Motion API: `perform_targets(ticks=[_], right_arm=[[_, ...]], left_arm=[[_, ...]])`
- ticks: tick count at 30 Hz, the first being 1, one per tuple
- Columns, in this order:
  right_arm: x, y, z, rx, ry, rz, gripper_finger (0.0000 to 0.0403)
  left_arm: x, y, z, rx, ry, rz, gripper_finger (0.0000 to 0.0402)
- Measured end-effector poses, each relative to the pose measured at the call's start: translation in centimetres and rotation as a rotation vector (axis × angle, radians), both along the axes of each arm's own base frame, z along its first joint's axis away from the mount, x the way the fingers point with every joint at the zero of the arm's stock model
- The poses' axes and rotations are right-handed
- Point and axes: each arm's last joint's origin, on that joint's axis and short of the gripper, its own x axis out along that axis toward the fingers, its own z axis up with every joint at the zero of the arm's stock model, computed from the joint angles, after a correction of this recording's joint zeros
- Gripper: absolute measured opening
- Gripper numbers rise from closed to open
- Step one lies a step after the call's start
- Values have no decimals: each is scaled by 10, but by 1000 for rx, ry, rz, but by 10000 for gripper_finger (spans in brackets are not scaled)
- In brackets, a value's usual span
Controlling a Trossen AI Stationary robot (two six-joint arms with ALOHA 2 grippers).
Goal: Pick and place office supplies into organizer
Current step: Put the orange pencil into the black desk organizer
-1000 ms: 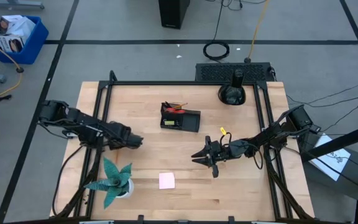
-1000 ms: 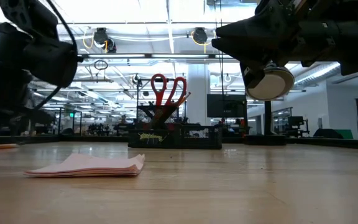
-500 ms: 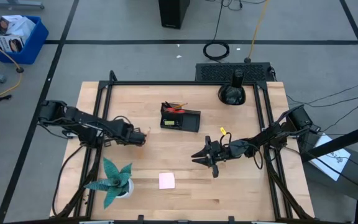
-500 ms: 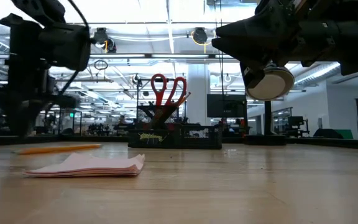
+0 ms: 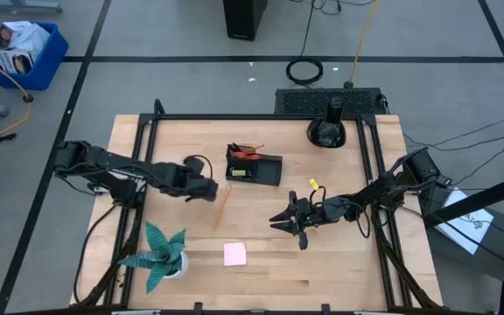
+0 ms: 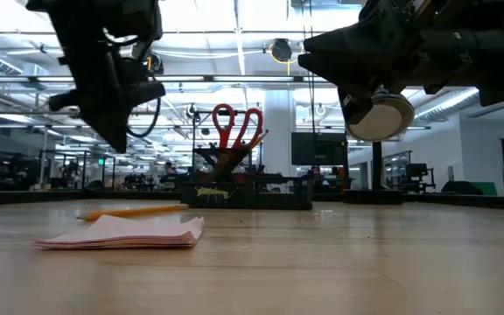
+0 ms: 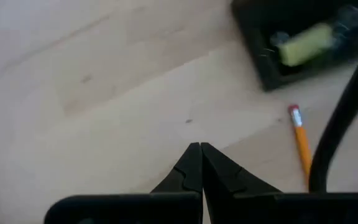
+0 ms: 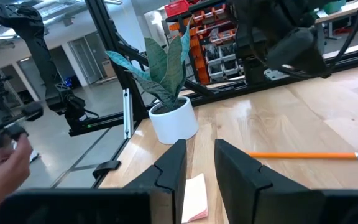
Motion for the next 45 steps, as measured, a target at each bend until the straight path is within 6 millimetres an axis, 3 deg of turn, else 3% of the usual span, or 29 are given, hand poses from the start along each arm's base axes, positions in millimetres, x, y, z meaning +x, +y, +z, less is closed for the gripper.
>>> perform_targets(ticks=[5,10,16,19,24,28,37,45], right_arm=[[0,0,0,0,0,0,73],[0,0,0,0,0,0,73],[0,0,0,0,0,0,73],[0,0,0,0,0,0,73],[0,0,0,0,0,0,73],[0,0,0,0,0,0,73],[0,0,0,0,1,0,73],[0,0,0,0,0,0,73]], left_arm=[[22,-7,6,-38,-53,-439,4],[29,-23,9,-140,-141,-606,19],[34,-38,11,-214,-259,-521,80],[43,-39,11,-239,-348,-473,137],[54,-34,-6,-366,-324,-437,249],[64,-33,-15,-434,-360,-438,302],[80,-33,-11,-517,-468,-343,309],[84,-37,5,-399,-490,-530,276]])
